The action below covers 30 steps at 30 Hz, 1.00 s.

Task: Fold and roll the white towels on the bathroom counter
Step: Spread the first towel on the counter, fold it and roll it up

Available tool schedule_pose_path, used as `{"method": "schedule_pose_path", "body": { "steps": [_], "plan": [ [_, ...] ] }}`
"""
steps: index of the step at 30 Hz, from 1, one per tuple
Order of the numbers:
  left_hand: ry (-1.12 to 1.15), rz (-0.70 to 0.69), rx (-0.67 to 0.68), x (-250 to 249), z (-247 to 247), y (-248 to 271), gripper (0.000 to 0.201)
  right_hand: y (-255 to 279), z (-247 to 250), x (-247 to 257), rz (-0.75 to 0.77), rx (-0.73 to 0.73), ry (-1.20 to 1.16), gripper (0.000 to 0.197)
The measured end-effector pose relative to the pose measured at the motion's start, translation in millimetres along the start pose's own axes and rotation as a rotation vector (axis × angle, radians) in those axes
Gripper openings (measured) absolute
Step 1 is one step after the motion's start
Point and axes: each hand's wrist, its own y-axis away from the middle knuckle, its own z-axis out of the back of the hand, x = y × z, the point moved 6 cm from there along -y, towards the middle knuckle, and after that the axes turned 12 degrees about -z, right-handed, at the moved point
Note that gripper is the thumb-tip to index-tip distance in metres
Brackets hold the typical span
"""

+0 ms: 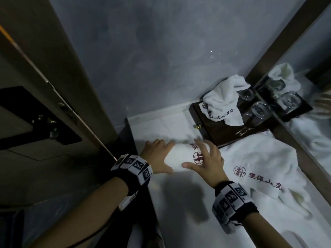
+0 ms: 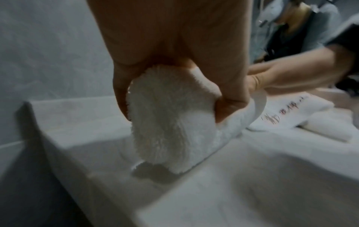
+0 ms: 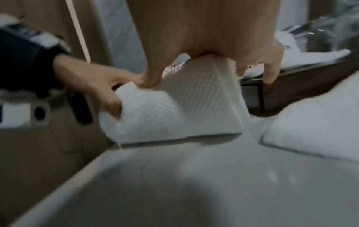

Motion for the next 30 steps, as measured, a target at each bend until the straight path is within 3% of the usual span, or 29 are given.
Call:
{"method": "schedule_pose_path", "body": {
  "steps": [2,4,7,10,12,14,18,20,22,25,27,29,30],
  "plan": [
    [0.078,-0.006,0.017,2.1,0.0,-1.6,0.089,-3.3,-0.2,-4.1,0.010,0.054,0.046,0.103],
    [0.194,-0.018,0.007,5.1,0.4,0.0,0.086,-7.1,2.5,-2.2,0.106,0.039,0.251,0.105],
    [0.400,0.035,-0.181,13.6,2.1,9.3,0.091,-10.8,3.5,-2.3,0.093,0.037,0.326,0.094],
    [0.659,0.286,-0.485,25.7,-6.6,25.8,0.101,-5.7,-2.9,-6.4,-0.110,0.092,0.247,0.091],
    [0.887,0.358,-0.508,22.6,-21.8,28.0,0.103,-0.2,-7.5,-4.0,-0.197,0.078,0.173,0.088],
    [1.199,0.332,-0.471,12.5,-35.9,24.1,0.104,8.1,-9.3,4.9,-0.234,0.031,0.095,0.082],
    [1.680,0.338,-0.492,-8.4,-37.3,24.9,0.101,36.6,-10.8,37.1,-0.107,-0.086,-0.167,0.060],
    [1.724,0.308,-0.647,-7.3,-24.4,30.6,0.095,53.0,-10.1,52.1,-0.010,-0.079,-0.270,0.053],
    [1.712,0.266,-0.746,1.0,-8.4,38.8,0.097,61.5,-9.0,59.2,0.071,0.036,-0.341,0.048],
    [1.763,0.183,-0.697,9.9,8.2,53.4,0.094,61.4,-2.3,60.3,0.147,0.306,-0.495,0.028],
    [1.782,0.142,-0.620,11.8,12.9,65.3,0.088,49.5,11.0,58.5,0.136,0.291,-0.566,0.023],
    [1.772,0.089,-0.507,6.9,13.4,75.6,0.086,35.8,20.5,60.6,0.083,0.303,-0.667,0.038],
    [1.758,0.059,-0.445,3.0,12.8,79.7,0.085,30.9,19.3,64.6,0.055,0.382,-0.751,0.049]
  ]
}}
